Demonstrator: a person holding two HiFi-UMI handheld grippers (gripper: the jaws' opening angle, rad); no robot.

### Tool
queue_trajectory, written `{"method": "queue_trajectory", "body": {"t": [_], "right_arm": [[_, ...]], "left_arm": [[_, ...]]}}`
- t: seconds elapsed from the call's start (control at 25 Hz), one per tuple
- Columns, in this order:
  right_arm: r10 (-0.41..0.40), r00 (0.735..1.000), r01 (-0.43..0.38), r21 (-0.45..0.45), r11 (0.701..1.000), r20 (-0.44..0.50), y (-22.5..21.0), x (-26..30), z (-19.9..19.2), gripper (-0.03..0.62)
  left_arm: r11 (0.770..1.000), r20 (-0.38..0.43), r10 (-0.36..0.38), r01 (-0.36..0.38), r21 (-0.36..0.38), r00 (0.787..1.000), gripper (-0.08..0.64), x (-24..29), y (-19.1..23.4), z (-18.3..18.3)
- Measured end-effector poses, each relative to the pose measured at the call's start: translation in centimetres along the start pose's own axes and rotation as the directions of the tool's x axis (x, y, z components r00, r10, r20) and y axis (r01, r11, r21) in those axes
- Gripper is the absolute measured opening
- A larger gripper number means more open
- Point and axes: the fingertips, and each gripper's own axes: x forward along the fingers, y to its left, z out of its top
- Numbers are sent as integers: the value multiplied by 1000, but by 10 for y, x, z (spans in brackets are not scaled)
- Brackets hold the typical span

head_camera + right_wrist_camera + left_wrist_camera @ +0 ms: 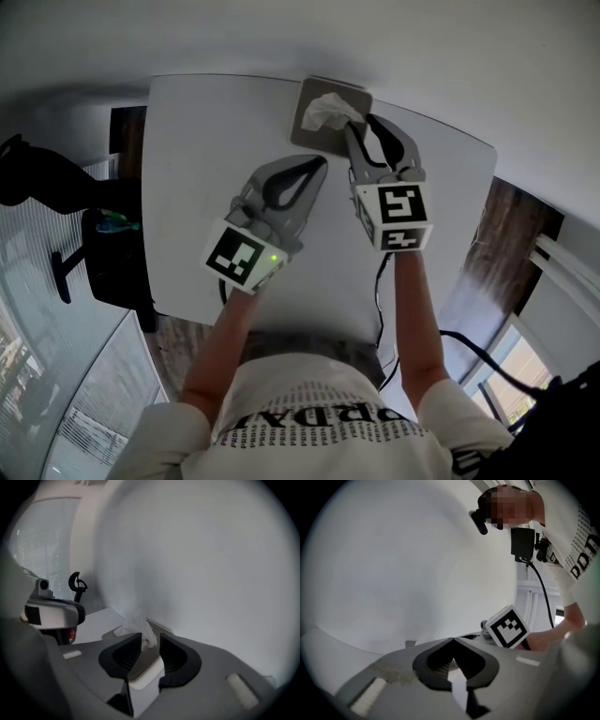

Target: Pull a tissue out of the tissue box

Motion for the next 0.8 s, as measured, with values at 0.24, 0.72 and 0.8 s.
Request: {"method": "queue_trajectory", "body": {"t": [0.24, 0.72, 0.8], "right_arm": [[10, 1000, -10, 0, 1000, -19, 0, 8, -5, 130], [4, 1000, -5, -21, 1000, -26, -2, 12, -9, 129], [5, 1000, -5, -19, 1000, -29, -1, 12, -9, 129]], "left_arm": [[1000, -1, 1, -1, -9, 1000, -9, 0, 0, -1], [1000, -7, -2, 2, -19, 1000, -9, -1, 0, -6], [1000, -2, -1, 1, -23, 1000, -9, -1, 0, -4]]}}
